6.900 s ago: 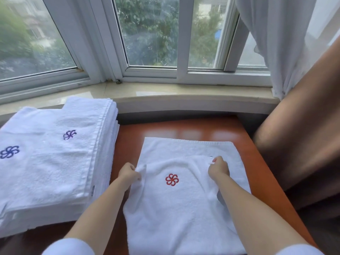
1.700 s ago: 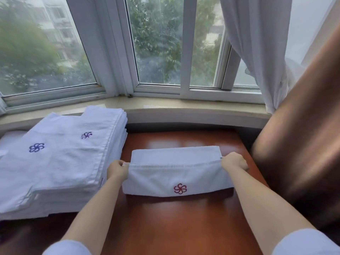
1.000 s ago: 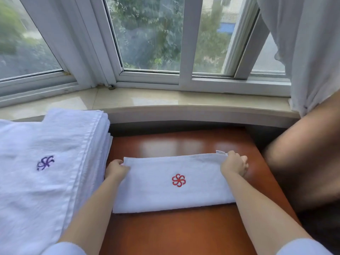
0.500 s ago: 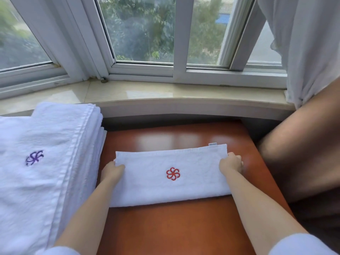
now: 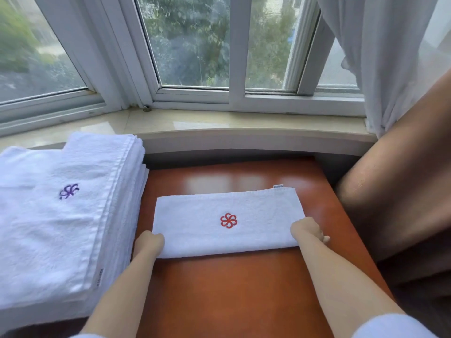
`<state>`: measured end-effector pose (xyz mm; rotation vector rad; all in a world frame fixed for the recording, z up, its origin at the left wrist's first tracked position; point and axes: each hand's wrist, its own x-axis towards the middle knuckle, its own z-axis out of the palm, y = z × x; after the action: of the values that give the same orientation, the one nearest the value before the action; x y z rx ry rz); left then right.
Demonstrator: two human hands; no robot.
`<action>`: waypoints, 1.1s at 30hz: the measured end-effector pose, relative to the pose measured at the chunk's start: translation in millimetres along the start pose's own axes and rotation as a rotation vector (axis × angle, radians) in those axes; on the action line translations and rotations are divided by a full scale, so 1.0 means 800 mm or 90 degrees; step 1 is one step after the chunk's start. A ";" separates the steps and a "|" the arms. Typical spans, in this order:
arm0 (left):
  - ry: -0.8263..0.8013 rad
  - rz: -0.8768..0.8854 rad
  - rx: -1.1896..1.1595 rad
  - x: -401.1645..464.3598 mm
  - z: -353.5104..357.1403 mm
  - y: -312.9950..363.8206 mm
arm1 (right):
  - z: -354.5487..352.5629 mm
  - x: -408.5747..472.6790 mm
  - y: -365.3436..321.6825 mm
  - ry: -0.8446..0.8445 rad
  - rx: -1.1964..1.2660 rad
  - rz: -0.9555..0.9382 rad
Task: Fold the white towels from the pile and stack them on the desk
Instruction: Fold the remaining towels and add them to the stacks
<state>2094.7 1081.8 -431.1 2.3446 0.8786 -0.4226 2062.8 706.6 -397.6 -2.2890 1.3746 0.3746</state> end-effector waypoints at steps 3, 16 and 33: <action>0.047 0.027 0.004 -0.010 -0.008 -0.003 | -0.004 -0.002 0.006 0.084 0.016 -0.054; -0.065 -0.049 -0.114 0.011 -0.015 0.026 | 0.000 0.010 0.009 -0.020 0.028 -0.019; -0.070 0.138 -0.084 -0.028 -0.038 0.065 | -0.026 -0.024 -0.014 -0.006 0.081 -0.192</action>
<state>2116.2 1058.6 -375.0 2.2414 0.5766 -0.3864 2064.0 715.1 -368.3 -2.3359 0.9953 0.1951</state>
